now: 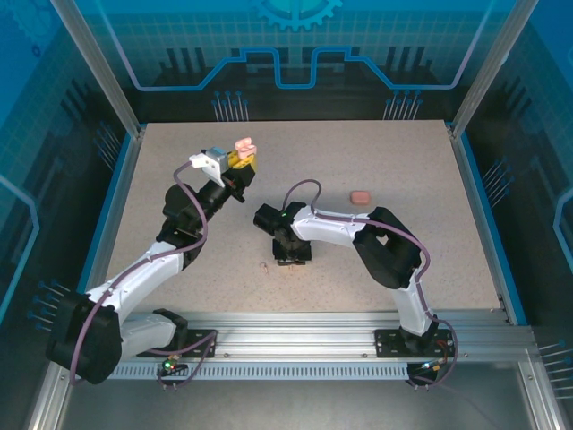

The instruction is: Insert wireless bluetooth earbuds into charging case

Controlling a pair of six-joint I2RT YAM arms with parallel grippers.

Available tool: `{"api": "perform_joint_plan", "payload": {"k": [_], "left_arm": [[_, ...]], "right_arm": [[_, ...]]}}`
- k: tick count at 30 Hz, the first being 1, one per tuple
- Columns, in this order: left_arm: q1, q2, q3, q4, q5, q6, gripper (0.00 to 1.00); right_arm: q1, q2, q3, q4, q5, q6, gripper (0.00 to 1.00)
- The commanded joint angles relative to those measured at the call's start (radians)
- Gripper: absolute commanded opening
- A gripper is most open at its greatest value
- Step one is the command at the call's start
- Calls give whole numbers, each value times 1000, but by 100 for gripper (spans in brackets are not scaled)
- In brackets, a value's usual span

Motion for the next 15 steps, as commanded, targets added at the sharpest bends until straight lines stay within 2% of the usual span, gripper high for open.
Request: {"api": "perform_joint_plan", "payload": {"k": [1,9,15], "left_arm": [[-10,-10,0,27,9,19,0],[-17,-12,1,15,16,20,0],[-23,-21,-1,13,22,13,0]], "right_arm": [[1,21,-25,-33,38,-12,24],[-1,-4,-50,-13,43,-41,15],[-2,-100,-117,63,77,-64,15]]}}
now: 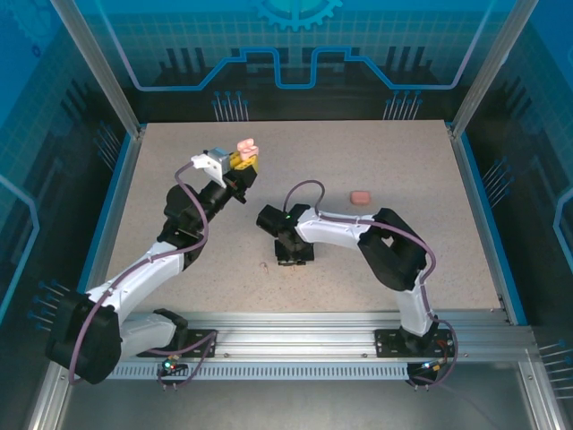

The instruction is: Insert wireless bluetooth earbuds into charging case

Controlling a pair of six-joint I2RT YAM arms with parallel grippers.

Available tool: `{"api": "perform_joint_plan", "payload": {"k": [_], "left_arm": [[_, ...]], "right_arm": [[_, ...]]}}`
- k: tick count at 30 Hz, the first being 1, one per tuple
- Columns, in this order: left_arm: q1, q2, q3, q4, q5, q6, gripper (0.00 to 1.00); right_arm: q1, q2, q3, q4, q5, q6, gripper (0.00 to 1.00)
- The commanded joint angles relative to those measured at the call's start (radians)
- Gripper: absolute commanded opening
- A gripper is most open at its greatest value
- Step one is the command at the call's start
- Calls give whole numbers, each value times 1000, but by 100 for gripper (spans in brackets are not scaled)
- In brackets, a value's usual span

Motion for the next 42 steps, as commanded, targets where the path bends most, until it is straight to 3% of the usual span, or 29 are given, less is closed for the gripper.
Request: {"api": "perform_joint_plan", "payload": {"k": [1,12,20,25,31,36,42], "left_arm": [[-10,-21,-1,13,22,13,0],[-35,-37,16,-5,58,16,0],[-83,-58,29,11,105,45,0],[-132,-47,32,59,101,81,0],[-204,-10,48,154,65,150,0],[-229,35,104,169,67,177,0],[-241,85,131,214,69,199,0]], "right_arm": [[-2,-66,-55,21,61,-24,15],[-45,-332,-146,101,130,-91,16],[-162,-601,-125,133,129,-240,17],[-261,-705,-38,175,61,-345,17],[-336,-728,126,215,-44,-430,18],[-355,-717,239,252,-118,-456,18],[-355,-719,248,370,-249,-481,19]]}}
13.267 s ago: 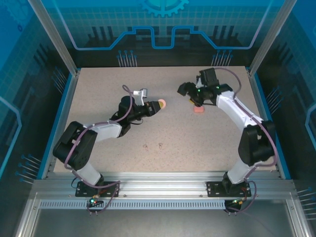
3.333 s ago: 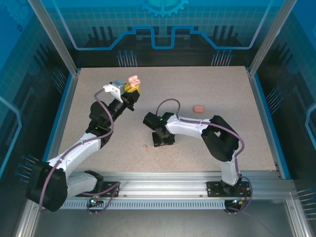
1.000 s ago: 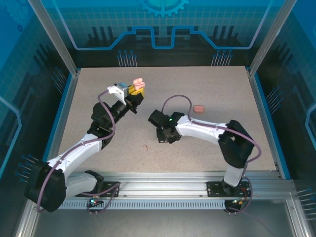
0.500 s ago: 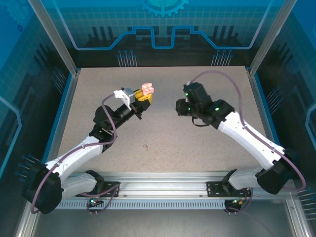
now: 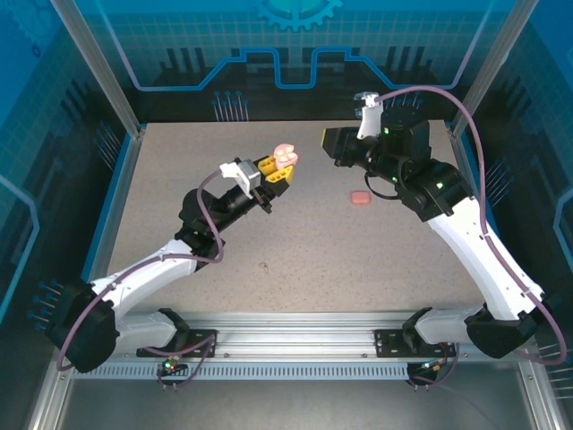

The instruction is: Insert wireless bluetooth earbuds into charging case

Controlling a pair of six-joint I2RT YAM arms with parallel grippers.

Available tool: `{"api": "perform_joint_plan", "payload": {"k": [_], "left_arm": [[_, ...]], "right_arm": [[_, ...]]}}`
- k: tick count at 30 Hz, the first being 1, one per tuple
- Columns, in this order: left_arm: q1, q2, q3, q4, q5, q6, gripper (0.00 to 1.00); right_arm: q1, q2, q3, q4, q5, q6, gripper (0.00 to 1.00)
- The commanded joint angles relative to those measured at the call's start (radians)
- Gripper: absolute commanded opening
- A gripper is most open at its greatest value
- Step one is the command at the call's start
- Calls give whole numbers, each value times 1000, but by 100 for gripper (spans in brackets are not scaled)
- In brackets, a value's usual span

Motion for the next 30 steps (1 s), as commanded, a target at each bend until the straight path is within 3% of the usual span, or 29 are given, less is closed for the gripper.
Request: {"api": "perform_joint_plan", "payload": {"k": [1,12,19,30], "left_arm": [[-17,27,33,93,-11,44,0],[-35,55,76,90,1,138,0],[-37,48,92,60,11,182,0],[-42,58,107,37,20,186,0]], "right_arm": [[-9,-9,4,100,-122,-40,19],[9,-71,-122,240,-245,-103,19],[15,-128,-199,289,-242,-105,19],[40,-111,-185,305,-245,-110,19]]}}
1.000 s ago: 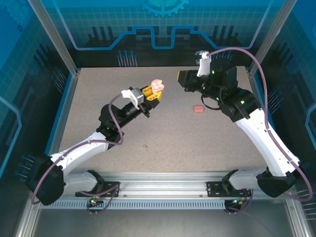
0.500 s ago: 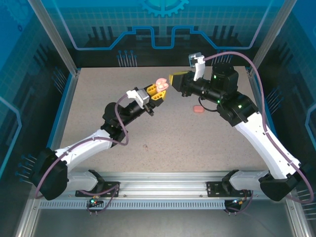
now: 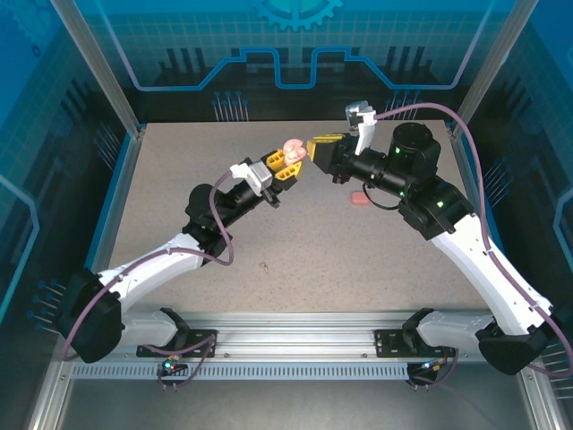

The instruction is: Insert wireless bluetooth earbuds into charging case

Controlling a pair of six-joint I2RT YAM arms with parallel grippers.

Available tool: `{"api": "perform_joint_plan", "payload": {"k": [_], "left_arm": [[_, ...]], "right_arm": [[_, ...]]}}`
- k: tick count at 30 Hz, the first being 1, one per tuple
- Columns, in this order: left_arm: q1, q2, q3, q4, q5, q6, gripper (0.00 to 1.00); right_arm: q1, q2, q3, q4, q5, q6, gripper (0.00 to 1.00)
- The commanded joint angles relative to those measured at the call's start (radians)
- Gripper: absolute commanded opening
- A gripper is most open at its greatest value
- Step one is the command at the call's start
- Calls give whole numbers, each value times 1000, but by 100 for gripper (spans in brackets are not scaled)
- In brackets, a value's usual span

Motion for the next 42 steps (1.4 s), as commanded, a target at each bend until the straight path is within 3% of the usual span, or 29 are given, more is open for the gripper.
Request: {"api": "perform_joint_plan", "payload": {"k": [1,32,42], "left_arm": [[-11,4,41,8,20,27,0],[-23,-3,51,-29,0,47,0],[-23,-1,57,-37,-4,47,0]], "right_arm": [[17,6,8,46,-15,-21,19],[15,15,-14,-20,62,-75,17],[20,50,8,-69,-17,-93,16]]}}
